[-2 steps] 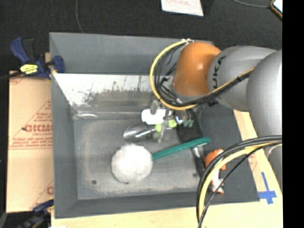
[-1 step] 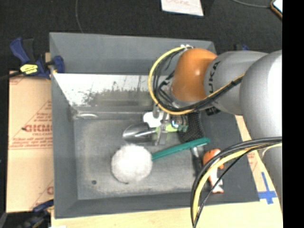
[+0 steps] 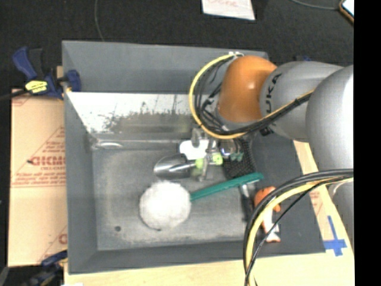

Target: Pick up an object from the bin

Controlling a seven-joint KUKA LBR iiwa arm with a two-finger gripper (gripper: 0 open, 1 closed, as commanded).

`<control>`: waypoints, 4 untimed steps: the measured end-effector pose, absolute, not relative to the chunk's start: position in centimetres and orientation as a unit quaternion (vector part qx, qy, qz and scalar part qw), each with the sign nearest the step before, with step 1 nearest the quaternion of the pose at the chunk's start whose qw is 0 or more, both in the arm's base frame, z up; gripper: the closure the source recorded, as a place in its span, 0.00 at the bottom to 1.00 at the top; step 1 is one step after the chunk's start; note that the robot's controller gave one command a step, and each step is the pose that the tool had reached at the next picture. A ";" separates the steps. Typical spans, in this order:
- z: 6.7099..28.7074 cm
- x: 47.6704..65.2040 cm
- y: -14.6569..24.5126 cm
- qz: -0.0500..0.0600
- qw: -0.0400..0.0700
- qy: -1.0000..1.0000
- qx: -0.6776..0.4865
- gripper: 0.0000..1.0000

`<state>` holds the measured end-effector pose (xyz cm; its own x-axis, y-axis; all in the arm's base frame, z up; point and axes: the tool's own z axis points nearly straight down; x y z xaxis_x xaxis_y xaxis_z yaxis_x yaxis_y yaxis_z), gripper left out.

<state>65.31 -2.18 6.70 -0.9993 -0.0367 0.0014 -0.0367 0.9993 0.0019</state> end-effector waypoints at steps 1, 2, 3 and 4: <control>6.8 64.6 -1.3 -0.003 -0.009 -0.998 -0.058 0.00; 7.3 65.6 -2.2 -0.002 -0.004 -1.000 0.015 1.00; 7.3 65.6 -2.2 -0.002 -0.004 -1.000 0.014 1.00; 8.3 65.7 -2.2 -0.002 -0.007 -1.000 0.013 1.00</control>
Offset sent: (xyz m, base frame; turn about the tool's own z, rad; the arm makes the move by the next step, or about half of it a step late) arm -0.0003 0.0004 0.0000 0.0061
